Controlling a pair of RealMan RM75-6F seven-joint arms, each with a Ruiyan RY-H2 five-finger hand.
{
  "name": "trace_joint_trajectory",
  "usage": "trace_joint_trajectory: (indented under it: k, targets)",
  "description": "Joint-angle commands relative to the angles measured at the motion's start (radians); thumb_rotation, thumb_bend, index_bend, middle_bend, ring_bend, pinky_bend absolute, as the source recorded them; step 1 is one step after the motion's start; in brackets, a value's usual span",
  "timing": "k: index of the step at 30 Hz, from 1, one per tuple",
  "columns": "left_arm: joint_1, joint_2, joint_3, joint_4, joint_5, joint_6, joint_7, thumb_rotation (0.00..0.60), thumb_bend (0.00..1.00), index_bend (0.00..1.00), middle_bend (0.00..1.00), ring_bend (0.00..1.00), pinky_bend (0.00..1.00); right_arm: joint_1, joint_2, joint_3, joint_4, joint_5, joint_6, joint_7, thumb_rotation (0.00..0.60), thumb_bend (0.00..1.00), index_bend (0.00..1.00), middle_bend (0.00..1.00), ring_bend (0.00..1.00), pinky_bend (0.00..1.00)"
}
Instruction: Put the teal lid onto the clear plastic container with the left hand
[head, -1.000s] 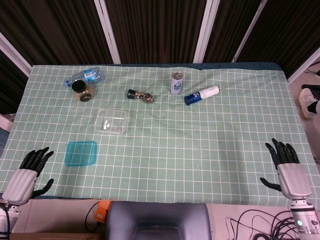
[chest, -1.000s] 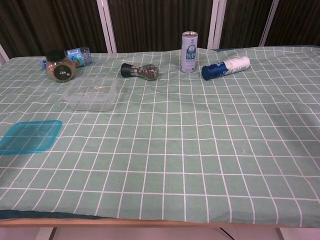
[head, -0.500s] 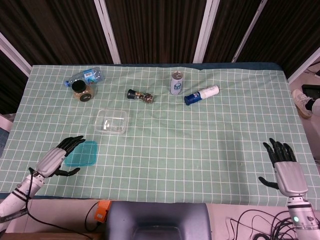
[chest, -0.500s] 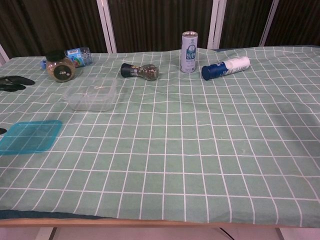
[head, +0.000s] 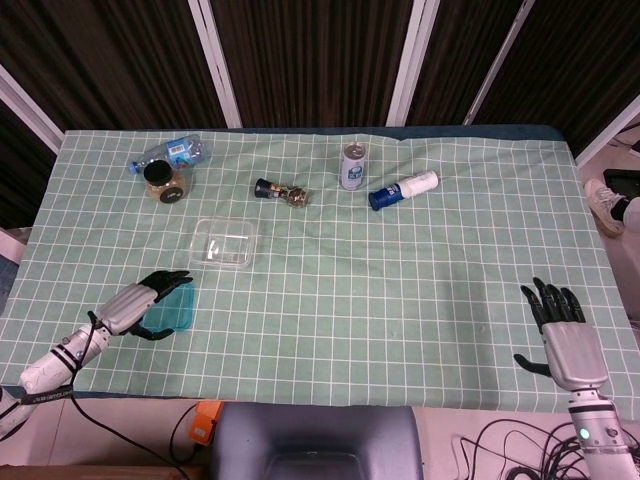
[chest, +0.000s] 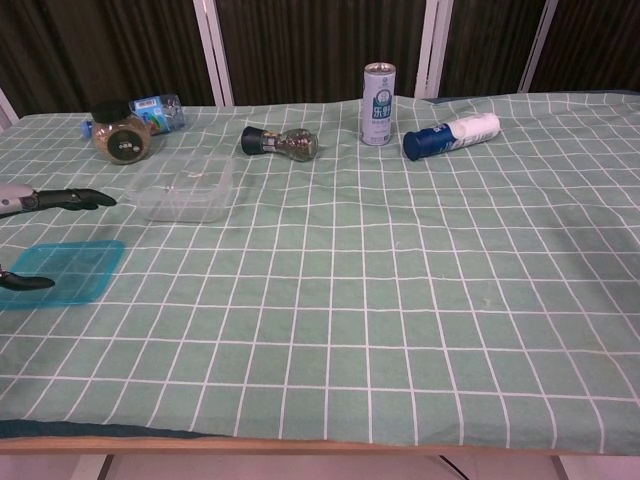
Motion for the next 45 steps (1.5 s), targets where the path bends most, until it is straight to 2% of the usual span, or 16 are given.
trace_joint_trajectory:
  k: [1, 20, 45]
  targets:
    - [-0.006, -0.027, 0.027, 0.051, 0.002, -0.004, -0.006, 0.600, 0.24, 0.00, 0.00, 0.00, 0.00, 0.002, 0.000, -0.003, -0.002, -0.003, -0.004, 0.000, 0.600, 0.06, 0.00, 0.00, 0.00, 0.00]
    - [-0.020, -0.091, 0.086, 0.181, -0.033, -0.058, -0.030, 0.600, 0.23, 0.00, 0.00, 0.00, 0.00, 0.009, 0.000, -0.007, -0.006, 0.005, -0.013, -0.007, 0.600, 0.06, 0.00, 0.00, 0.00, 0.00]
    - [-0.042, -0.092, 0.133, 0.184, -0.053, -0.118, -0.047, 0.600, 0.22, 0.00, 0.00, 0.00, 0.00, 0.018, 0.002, -0.010, -0.008, 0.009, -0.025, -0.006, 0.600, 0.06, 0.00, 0.00, 0.00, 0.00]
